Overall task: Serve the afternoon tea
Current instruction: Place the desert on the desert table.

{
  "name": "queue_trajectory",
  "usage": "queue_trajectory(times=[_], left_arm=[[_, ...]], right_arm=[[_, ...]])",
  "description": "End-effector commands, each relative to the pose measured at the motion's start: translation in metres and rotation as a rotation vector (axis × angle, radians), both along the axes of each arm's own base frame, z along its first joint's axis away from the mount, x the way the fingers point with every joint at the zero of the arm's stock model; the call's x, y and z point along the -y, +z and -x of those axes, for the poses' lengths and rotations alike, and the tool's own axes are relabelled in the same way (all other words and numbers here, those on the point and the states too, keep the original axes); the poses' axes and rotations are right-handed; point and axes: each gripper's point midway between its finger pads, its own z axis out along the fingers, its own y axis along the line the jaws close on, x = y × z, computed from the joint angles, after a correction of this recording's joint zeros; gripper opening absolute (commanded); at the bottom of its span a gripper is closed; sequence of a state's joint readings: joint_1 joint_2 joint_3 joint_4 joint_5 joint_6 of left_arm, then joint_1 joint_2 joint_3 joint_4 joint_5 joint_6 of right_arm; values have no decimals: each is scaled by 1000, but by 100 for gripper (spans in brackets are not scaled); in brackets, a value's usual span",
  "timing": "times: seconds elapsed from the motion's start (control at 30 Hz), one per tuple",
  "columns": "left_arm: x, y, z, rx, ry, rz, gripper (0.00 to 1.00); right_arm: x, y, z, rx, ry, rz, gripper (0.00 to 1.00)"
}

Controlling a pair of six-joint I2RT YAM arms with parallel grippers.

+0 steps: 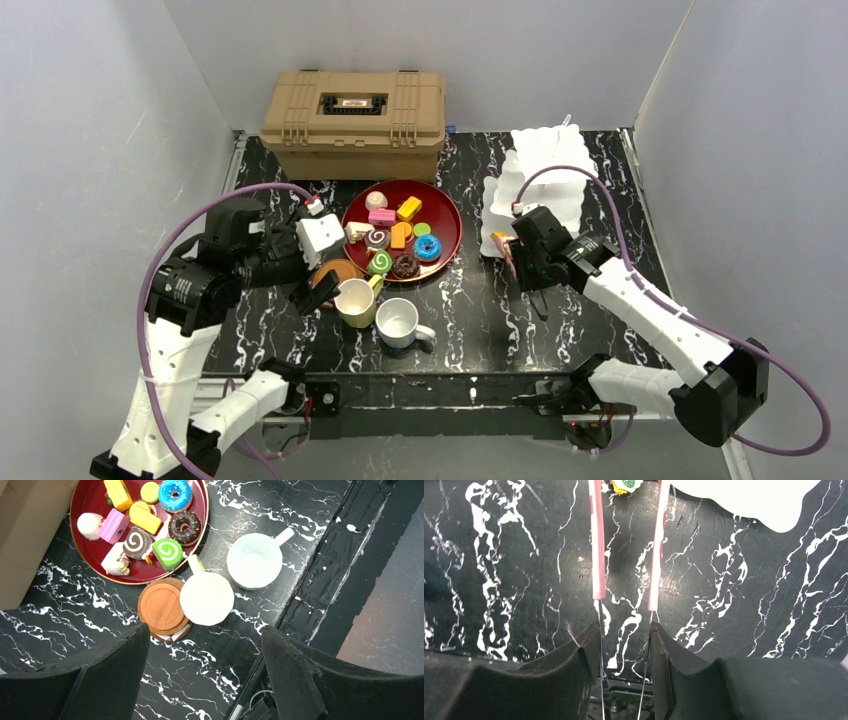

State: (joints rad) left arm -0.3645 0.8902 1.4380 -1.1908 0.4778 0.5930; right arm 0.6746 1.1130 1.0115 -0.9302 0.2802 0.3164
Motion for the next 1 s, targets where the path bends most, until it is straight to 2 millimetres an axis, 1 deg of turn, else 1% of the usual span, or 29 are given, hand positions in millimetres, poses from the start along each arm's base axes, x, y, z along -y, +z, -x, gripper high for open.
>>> queue_trajectory(times=[0.0,0.13,0.2,0.3,0.43,0.5,0.67,0.73,0.83,0.97], left_arm=[[-1,3,6,-1,-13,2,80],[-2,2,7,4,-15,-4,80],[-2,2,7,7,-18,-6,80],[-2,1,8,4,-22,-9,80],[-2,-1,7,2,-26,-14,80],[-3,-3,7,1,-27,-17,80],[-4,-7,9,0,-30,-28,80],[-4,-9,8,-5,-32,-31,80],[-3,-8,6,-11,-34,-29,80],[-2,-7,6,-7,-35,-27,80]], right_arm=[[4,-10,-27,94,-140,-15,46],[27,-34,-36,72,-251,-5,46],[41,-39,-42,87,-320,-4,46],[51,-39,-56,129,-377,-30,45],[60,-35,-75,154,-406,-44,44],[61,-35,-79,137,-402,-54,43],[70,-19,-87,202,-428,-79,43],[75,-16,-92,213,-440,-90,43],[82,-17,-101,221,-451,-121,43],[91,-26,-111,207,-468,-177,43]])
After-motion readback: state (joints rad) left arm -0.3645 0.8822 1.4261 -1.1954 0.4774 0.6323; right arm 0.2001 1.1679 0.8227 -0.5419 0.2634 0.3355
